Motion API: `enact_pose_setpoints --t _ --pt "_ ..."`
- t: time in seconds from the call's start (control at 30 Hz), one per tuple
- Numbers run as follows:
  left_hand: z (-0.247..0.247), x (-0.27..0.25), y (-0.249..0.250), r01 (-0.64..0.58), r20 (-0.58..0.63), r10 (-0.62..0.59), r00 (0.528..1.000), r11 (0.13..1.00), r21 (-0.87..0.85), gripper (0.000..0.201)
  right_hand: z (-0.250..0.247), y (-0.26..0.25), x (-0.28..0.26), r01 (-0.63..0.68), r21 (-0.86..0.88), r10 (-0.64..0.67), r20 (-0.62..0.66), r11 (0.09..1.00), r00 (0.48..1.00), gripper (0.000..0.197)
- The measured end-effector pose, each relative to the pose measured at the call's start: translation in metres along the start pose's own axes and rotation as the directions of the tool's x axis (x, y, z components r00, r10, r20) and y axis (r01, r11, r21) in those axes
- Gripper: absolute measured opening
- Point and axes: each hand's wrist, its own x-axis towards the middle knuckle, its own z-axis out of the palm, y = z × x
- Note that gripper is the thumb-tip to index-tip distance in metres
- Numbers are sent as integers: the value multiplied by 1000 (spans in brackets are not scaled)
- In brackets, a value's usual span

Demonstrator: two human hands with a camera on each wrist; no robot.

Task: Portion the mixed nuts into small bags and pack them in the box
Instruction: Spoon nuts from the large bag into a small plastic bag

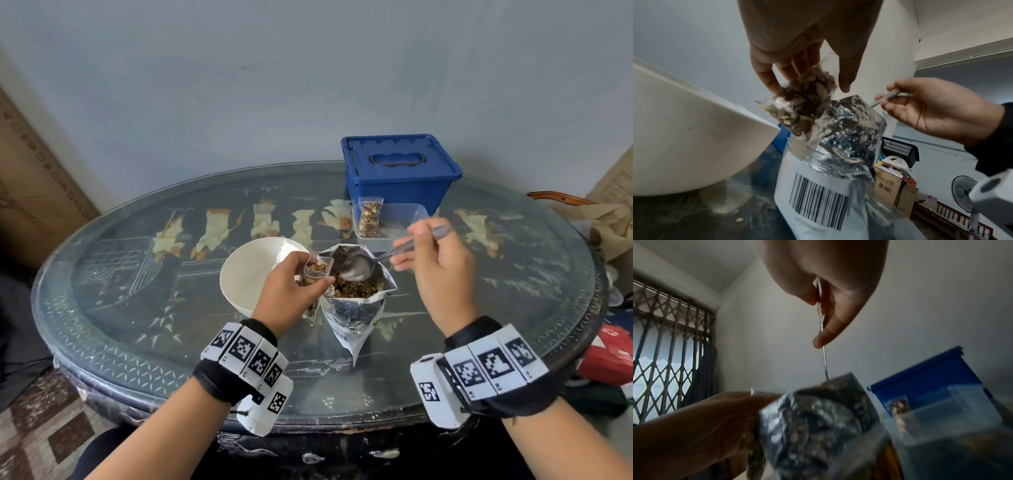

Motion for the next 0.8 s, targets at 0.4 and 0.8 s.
enact_pose_setpoints --t 0.4,0.8 --pt "-7 0 3 10 -11 -11 1000 1000 -7 28 -10 24 -14 -157 -250 193 127 955 973 10" --pt "-16 15 42 -21 -133 -10 991 973 -230 32 -16 -10 -5 309 -517 -165 306 798 938 15"
